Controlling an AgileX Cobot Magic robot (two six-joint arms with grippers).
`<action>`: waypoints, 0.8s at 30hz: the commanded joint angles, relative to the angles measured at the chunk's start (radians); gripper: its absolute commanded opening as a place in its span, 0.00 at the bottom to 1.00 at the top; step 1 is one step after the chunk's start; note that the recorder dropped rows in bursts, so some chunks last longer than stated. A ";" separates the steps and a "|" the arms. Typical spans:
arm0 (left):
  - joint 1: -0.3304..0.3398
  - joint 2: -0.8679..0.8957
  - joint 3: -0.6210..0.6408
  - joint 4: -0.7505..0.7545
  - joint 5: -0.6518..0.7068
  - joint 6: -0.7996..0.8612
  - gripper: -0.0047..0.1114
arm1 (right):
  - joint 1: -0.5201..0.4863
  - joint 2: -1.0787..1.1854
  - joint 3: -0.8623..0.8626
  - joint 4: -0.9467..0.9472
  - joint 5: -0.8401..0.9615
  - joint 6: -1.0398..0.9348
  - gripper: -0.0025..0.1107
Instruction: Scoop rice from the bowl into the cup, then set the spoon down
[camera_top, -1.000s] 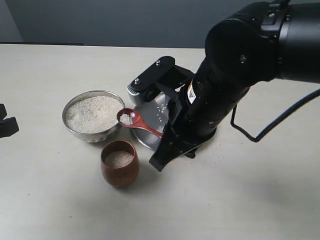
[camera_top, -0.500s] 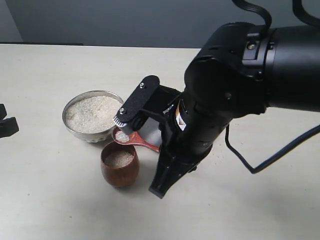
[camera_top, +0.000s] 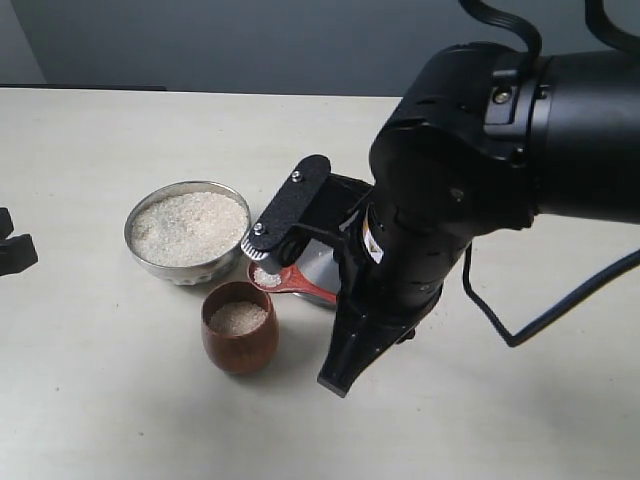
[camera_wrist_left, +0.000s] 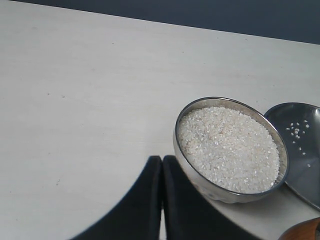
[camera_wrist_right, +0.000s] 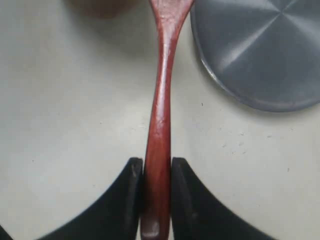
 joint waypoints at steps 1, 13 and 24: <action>-0.005 0.003 -0.007 0.005 -0.009 -0.001 0.04 | 0.004 -0.009 0.005 -0.007 0.004 -0.001 0.02; -0.005 0.003 -0.007 0.003 -0.004 -0.001 0.04 | 0.086 -0.009 0.005 -0.097 0.021 0.007 0.02; -0.005 0.003 -0.007 0.005 -0.009 -0.001 0.04 | 0.086 -0.009 0.005 -0.137 0.023 0.014 0.02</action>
